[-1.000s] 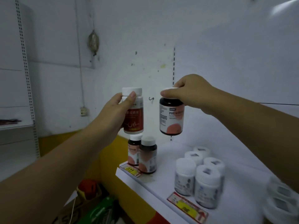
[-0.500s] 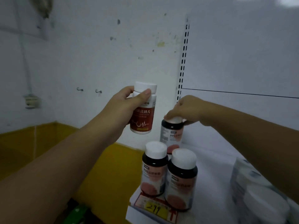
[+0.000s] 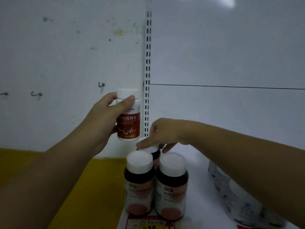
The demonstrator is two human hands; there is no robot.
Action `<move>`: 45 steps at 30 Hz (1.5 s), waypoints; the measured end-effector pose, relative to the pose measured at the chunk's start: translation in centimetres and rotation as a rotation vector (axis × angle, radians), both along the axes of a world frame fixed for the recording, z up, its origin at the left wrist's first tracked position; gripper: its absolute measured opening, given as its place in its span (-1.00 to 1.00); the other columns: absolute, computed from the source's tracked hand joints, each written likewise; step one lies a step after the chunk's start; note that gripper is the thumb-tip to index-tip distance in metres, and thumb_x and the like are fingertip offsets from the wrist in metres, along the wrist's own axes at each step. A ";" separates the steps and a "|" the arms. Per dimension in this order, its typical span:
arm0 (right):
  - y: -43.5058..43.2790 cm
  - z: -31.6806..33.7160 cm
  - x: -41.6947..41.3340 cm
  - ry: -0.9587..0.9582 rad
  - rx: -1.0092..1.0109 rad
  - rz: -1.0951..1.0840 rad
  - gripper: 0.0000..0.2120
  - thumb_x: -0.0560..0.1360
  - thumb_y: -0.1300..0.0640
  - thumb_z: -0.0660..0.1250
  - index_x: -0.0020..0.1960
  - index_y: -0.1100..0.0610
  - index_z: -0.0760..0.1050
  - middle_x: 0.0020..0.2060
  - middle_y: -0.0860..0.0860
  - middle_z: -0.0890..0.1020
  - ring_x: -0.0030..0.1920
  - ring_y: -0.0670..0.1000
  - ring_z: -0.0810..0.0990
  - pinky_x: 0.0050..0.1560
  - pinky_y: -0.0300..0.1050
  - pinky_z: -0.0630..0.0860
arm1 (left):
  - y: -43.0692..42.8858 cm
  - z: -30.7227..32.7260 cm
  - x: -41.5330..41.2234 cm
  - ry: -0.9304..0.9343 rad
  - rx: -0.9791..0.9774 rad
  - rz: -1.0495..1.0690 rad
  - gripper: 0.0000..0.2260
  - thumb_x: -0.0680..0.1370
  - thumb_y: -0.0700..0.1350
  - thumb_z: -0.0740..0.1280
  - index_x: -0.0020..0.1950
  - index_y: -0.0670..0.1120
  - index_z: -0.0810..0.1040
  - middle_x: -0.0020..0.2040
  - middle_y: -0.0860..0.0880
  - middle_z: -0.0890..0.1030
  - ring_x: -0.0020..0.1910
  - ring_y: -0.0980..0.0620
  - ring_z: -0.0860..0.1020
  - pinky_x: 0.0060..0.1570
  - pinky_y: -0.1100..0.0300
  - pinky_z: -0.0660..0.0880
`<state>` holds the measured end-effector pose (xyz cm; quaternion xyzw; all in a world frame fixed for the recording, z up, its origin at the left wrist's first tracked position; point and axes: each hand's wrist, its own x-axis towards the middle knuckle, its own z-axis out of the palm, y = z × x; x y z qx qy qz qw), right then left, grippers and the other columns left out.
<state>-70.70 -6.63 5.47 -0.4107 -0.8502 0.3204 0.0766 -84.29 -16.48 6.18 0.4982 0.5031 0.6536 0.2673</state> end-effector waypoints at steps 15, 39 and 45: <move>-5.7 8.6 24.8 0.356 0.440 0.019 -0.48 0.47 0.07 0.38 0.39 0.00 0.31 0.07 -0.06 0.58 -0.03 -0.06 0.64 -0.07 -0.15 0.64 | -0.3 4.9 21.9 0.087 0.003 -0.180 -0.69 0.43 -0.02 0.42 0.14 0.00 0.49 0.04 -0.01 0.64 0.03 -0.04 0.61 0.04 -0.06 0.51; 0.2 6.5 50.7 0.398 0.439 -0.264 -0.58 0.43 0.16 0.41 0.25 -0.01 0.42 0.09 -0.03 0.58 0.01 -0.04 0.64 -0.04 -0.12 0.65 | 9.9 3.9 48.3 0.196 -0.054 -0.415 -0.64 0.39 -0.02 0.47 0.12 -0.08 0.50 0.08 -0.04 0.62 0.04 0.00 0.60 -0.03 0.02 0.57; 4.6 6.7 54.7 0.486 0.494 -0.491 -0.67 0.34 0.21 0.51 0.07 0.15 0.55 -0.05 0.05 0.67 -0.04 0.02 0.67 0.00 -0.04 0.64 | 14.6 3.5 51.3 0.545 0.031 -0.343 -0.51 0.44 0.13 0.38 0.30 -0.05 0.44 0.08 0.08 0.57 0.00 0.10 0.56 -0.01 0.18 0.50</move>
